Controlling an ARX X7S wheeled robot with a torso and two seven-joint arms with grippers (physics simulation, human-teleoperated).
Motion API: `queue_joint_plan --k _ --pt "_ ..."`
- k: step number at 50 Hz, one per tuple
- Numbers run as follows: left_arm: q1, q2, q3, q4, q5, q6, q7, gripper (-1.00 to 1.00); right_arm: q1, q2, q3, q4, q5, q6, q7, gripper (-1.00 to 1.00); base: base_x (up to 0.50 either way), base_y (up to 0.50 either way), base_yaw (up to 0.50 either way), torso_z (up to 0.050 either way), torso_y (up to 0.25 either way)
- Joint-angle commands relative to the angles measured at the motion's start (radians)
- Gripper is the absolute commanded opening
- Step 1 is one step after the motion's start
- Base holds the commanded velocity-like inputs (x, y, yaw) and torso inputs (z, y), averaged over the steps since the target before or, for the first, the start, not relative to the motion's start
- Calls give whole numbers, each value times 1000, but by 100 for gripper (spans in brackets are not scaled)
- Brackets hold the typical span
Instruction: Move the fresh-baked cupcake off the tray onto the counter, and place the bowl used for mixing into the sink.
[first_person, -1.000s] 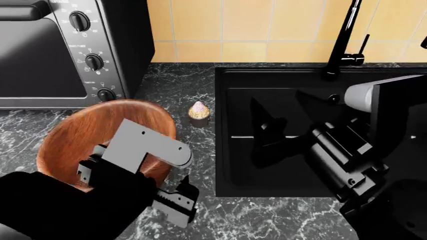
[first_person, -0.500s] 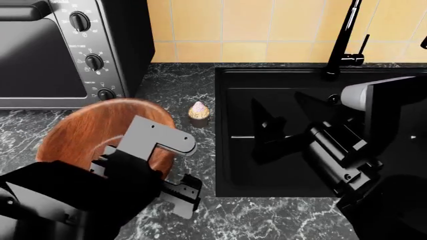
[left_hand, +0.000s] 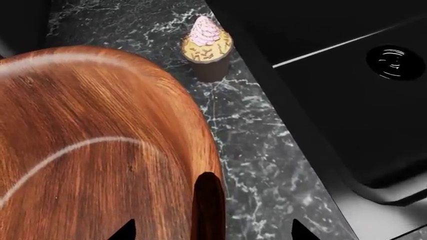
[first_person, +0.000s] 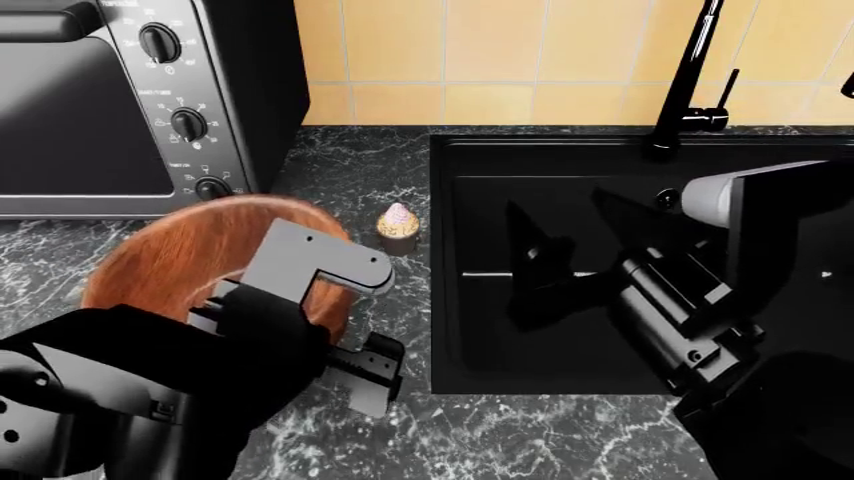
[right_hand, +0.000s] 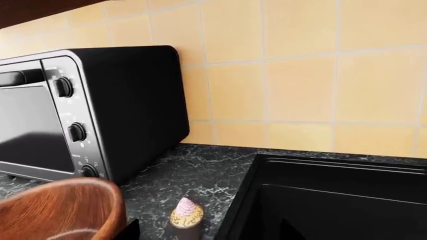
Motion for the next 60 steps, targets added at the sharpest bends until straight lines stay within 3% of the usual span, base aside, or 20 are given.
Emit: queue_joint_plan --k 1,28,45,60 --pt "32 9 43 -39 -15 13 1 -100 -10 9 0 -3 -7 -7 1 100 0 0 0 0 0" --pt "-1 6 49 14 -13 23 -29 -100 -18 35 5 -31 -30 -3 28 100 0 0 1 0 0" --pt "-107 -22 -27 113 52 77 -121 -100 27 65 30 -89 -5 30 62 100 0 0 0 0 0" --pt "-164 -54 -74 172 106 90 -124 -100 60 71 50 -112 2 57 92 100 0 0 0 0 0"
